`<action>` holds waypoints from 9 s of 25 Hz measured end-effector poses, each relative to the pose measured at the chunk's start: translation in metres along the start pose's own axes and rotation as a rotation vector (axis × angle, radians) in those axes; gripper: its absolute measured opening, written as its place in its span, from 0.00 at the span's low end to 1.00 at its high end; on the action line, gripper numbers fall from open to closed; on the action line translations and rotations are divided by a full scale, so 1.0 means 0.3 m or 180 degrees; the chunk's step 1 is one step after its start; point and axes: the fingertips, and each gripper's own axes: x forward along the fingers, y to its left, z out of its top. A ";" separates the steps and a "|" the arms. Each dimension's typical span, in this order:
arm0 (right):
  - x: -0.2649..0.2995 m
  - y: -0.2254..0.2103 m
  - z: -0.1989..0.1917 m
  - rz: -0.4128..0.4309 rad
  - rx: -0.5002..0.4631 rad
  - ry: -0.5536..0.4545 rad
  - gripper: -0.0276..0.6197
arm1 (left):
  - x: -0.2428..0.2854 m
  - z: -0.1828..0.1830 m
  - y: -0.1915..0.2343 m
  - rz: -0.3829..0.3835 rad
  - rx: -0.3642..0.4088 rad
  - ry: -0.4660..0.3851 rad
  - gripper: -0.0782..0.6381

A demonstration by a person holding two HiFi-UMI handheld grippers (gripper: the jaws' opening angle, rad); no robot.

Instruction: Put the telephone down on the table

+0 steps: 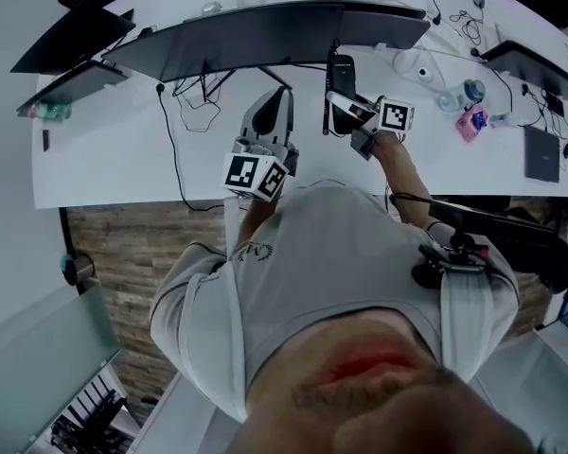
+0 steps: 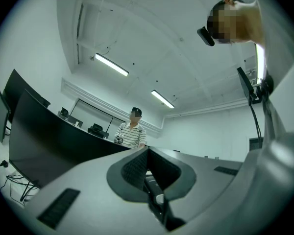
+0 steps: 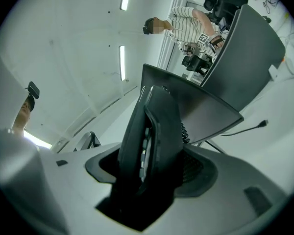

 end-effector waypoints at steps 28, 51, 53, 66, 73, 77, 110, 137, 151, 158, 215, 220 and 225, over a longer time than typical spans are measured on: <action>0.005 -0.445 -0.187 -0.0566 0.0387 0.0382 0.51 | -0.005 -0.058 0.064 0.0146 0.0014 0.0128 0.11; -0.049 -0.751 -0.341 -0.1173 0.0512 0.0702 0.51 | -0.020 -0.098 0.093 0.0231 0.0065 0.0243 0.11; -0.059 -0.774 -0.352 -0.1231 0.0530 0.0707 0.51 | -0.018 -0.100 0.092 0.0239 0.0062 0.0242 0.11; -0.132 -0.903 -0.435 -0.1554 0.0621 0.0827 0.51 | -0.023 -0.093 0.092 0.0248 0.0117 0.0276 0.11; -0.157 -0.935 -0.463 -0.1635 0.0649 0.0866 0.51 | -0.026 -0.089 0.089 0.0251 0.0147 0.0290 0.11; -0.173 -0.952 -0.465 -0.1656 0.0684 0.0838 0.51 | -0.026 -0.090 0.085 0.0255 0.0135 0.0287 0.11; -0.172 -0.996 -0.480 -0.1707 0.0804 0.0827 0.51 | -0.026 -0.113 0.076 0.0266 0.0087 0.0309 0.11; -0.284 -0.999 -0.405 -0.2344 0.0288 0.0945 0.51 | -0.033 -0.119 0.034 0.0171 0.0026 0.0303 0.11; -0.328 -0.906 -0.201 -0.2354 0.0101 0.0263 0.51 | -0.044 -0.124 0.049 0.0157 -0.0023 0.0298 0.11; -0.286 -0.669 0.076 -0.2061 -0.0414 -0.0280 0.51 | -0.021 -0.114 0.057 0.0088 0.0019 0.0256 0.11; -0.157 0.451 0.429 -0.1615 -0.3117 -0.0990 0.06 | 0.081 0.026 0.079 -0.0209 0.0264 0.0206 0.11; -0.148 0.460 0.417 -0.1607 -0.3128 -0.0949 0.06 | 0.077 0.011 0.061 -0.0198 0.0179 0.0180 0.11; -0.132 0.477 0.403 -0.1606 -0.3052 -0.0886 0.06 | 0.084 0.031 0.017 -0.0255 0.0112 0.0140 0.11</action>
